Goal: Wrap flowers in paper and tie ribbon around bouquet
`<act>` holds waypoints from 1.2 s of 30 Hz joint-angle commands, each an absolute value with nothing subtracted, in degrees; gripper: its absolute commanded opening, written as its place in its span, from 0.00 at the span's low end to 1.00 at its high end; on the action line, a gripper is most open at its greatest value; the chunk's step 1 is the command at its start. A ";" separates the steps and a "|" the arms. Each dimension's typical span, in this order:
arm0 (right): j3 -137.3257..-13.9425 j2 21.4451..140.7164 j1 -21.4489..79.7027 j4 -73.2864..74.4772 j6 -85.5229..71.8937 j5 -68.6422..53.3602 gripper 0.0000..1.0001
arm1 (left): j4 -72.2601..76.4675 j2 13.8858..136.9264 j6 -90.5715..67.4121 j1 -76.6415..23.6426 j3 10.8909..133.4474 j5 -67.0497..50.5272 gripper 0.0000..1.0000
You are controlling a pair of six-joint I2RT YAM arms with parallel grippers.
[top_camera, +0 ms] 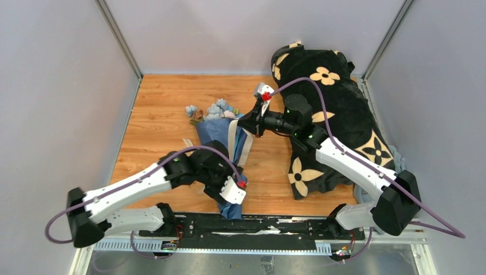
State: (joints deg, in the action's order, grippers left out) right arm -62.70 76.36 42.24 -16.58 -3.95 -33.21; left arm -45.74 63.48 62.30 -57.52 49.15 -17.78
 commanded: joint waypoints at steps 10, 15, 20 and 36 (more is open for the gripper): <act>-60.06 71.51 40.21 -10.00 -0.34 -29.34 0.00 | -53.63 60.53 50.02 -20.35 46.14 -9.14 0.80; -58.85 71.60 40.19 -10.45 -0.43 -28.80 0.00 | -47.84 76.92 40.56 -17.32 51.10 -9.82 0.78; -57.64 70.65 39.93 -10.06 -0.27 -27.76 0.00 | -32.62 80.24 38.34 -17.31 45.85 -7.24 0.79; -51.10 64.16 31.27 -7.23 -6.03 -24.93 0.00 | -29.33 82.33 39.12 -16.44 41.28 -0.60 0.00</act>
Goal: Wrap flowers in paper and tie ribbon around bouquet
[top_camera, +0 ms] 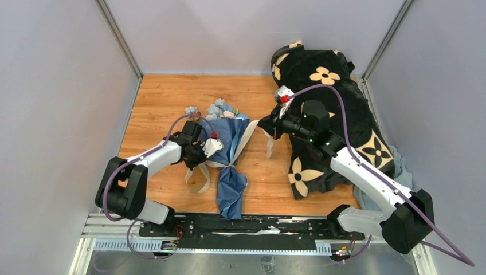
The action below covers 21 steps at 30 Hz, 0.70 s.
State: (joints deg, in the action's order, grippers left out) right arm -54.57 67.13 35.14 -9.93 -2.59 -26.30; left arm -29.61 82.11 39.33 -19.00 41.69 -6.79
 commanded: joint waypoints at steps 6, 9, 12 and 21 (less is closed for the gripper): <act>-41.26 57.56 19.70 -4.10 -10.83 -23.68 0.00 | -25.11 75.53 46.02 -10.24 34.06 5.46 0.00; -36.43 54.94 16.22 -3.44 -11.24 -24.43 0.00 | -24.50 71.73 47.27 -9.58 31.22 4.94 0.00; -35.53 55.05 15.82 -2.30 -10.12 -24.40 0.00 | -27.45 68.94 47.16 -9.58 31.65 3.02 0.00; -40.84 61.03 26.80 3.31 4.47 -34.24 0.30 | -57.43 61.36 35.45 -17.18 55.85 -24.90 0.00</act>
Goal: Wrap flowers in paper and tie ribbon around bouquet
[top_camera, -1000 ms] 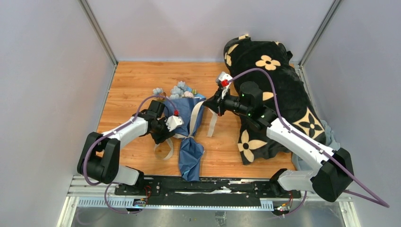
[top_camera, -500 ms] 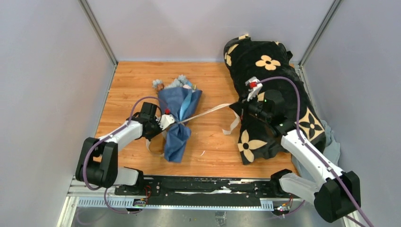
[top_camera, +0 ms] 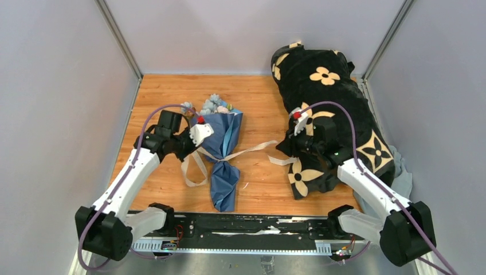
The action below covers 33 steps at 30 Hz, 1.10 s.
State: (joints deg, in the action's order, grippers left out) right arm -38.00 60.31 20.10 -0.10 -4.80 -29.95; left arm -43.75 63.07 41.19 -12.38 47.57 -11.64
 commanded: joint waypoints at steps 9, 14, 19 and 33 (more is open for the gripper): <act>-38.09 61.78 39.89 -17.87 9.25 -30.00 0.72 | -53.66 57.97 30.20 -22.30 60.20 -37.34 0.00; -37.58 74.91 48.73 -44.05 2.56 -30.64 0.72 | -39.15 54.65 21.80 -22.32 54.31 -37.43 0.00; -39.46 87.68 51.25 -59.08 -6.63 -33.69 0.72 | -27.21 50.82 15.81 -22.37 47.18 -36.60 0.00; -39.86 95.99 57.76 -59.95 -7.34 -29.37 0.68 | -4.14 47.45 0.31 -25.55 34.50 -36.09 0.00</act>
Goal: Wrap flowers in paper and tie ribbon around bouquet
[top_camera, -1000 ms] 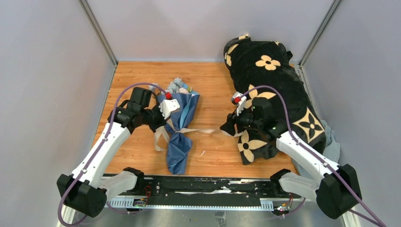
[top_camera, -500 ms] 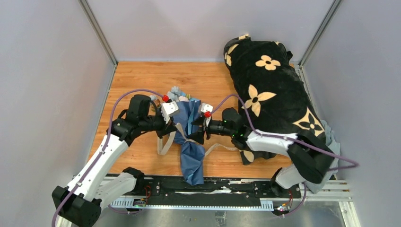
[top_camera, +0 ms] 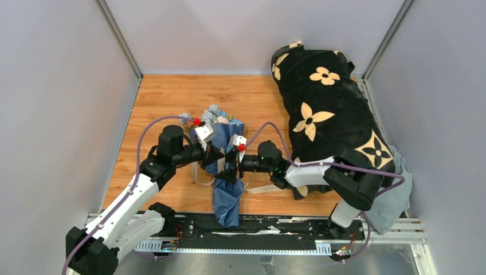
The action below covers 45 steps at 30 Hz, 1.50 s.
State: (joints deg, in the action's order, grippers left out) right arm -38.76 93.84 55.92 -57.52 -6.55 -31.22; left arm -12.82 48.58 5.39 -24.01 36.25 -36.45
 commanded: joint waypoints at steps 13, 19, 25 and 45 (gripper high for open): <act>-36.70 97.11 57.60 -62.38 -4.19 -30.99 0.00 | -14.14 45.48 10.90 -25.50 35.94 -38.67 0.31; -38.42 95.11 57.44 -53.44 8.98 -39.48 0.00 | -48.28 47.68 59.12 -24.79 47.02 -38.37 0.68; -40.64 94.51 57.66 -47.97 15.16 -41.27 0.00 | -51.43 52.70 67.65 -25.44 48.39 -48.01 0.76; -41.30 95.21 57.35 -50.10 14.77 -43.42 0.00 | -39.77 52.23 55.91 -30.12 44.13 -49.24 0.12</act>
